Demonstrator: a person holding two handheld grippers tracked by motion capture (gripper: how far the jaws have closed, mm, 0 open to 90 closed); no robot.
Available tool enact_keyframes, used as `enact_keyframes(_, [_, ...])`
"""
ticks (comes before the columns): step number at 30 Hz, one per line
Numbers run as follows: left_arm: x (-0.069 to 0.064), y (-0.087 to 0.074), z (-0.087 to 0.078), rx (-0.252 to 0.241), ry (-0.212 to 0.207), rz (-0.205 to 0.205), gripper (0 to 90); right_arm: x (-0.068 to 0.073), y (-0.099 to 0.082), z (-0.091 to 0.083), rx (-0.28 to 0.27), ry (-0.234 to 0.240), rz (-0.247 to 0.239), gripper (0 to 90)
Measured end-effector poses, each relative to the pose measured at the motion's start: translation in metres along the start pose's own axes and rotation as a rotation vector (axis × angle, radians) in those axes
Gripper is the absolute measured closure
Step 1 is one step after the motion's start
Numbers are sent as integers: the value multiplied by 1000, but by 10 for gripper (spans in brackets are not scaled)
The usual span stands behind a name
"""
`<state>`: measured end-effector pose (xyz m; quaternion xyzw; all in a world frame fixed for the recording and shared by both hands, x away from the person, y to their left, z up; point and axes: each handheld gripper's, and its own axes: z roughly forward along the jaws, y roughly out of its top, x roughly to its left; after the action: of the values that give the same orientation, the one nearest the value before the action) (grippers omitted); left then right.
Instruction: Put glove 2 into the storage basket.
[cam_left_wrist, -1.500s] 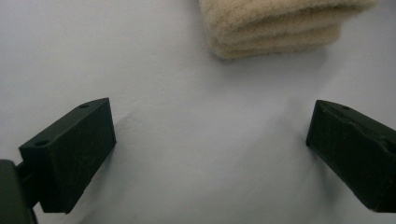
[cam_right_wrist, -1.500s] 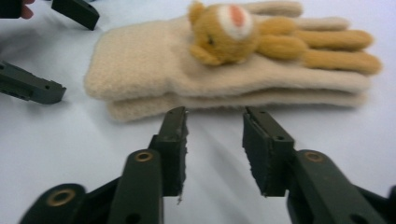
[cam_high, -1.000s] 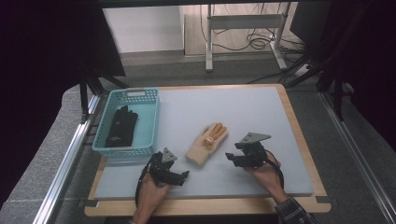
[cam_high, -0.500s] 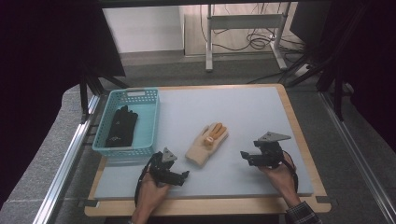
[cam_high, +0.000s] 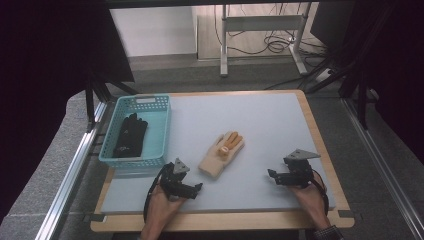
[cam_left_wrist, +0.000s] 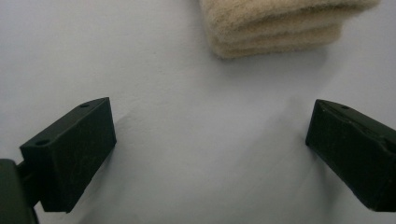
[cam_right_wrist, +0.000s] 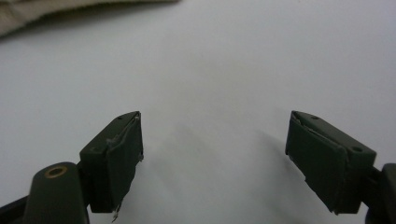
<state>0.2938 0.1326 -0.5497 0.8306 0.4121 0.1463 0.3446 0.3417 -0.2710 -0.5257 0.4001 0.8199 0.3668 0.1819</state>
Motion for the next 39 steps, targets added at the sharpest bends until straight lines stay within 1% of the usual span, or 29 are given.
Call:
enact_keyframes(3, [0,0,0,-1,0,-1,19,-2,-5,0,10,-13,0,179])
enact_keyframes(5, [0,0,0,1,-1,-1,19,-2,-5,-1,-4,-11,-4,176])
enact_keyframes(9, [0,0,0,-1,0,-1,22,0,-5,1,21,-14,-17,163])
enact_keyframes(12, [0,0,0,-1,0,-2,20,2,-5,2,28,-27,-35,156])
enact_keyframes(18, [0,0,0,0,0,-6,22,2,-6,2,26,-31,-33,155])
enact_keyframes(20, [0,2,-1,8,-2,-12,27,2,-6,2,25,-31,-33,155])
enact_keyframes(21, [1,3,-2,14,-5,-18,32,2,-6,2,25,-31,-33,155])
enact_keyframes(23, [2,6,-3,12,-30,-31,34,2,-6,2,25,-31,-33,155])
enact_keyframes(25, [1,12,-6,3,-49,-36,33,2,-6,2,25,-31,-33,155])
enact_keyframes(27, [0,19,-8,-2,-58,-32,31,2,-6,2,24,-31,-33,155])
enact_keyframes(30, [-2,34,-11,-14,-76,-28,29,2,-6,2,24,-31,-33,155])
enact_keyframes(32, [-3,46,-11,-12,-86,-24,27,2,-6,2,24,-31,-33,155])
enact_keyframes(34, [-5,58,-8,-6,-98,-26,25,2,-6,2,24,-31,-32,155])
enact_keyframes(37, [-6,76,1,9,-119,-35,21,2,-6,2,24,-31,-32,155])
enact_keyframes(39, [-7,86,9,25,-117,-39,18,2,-6,2,24,-30,-32,155])
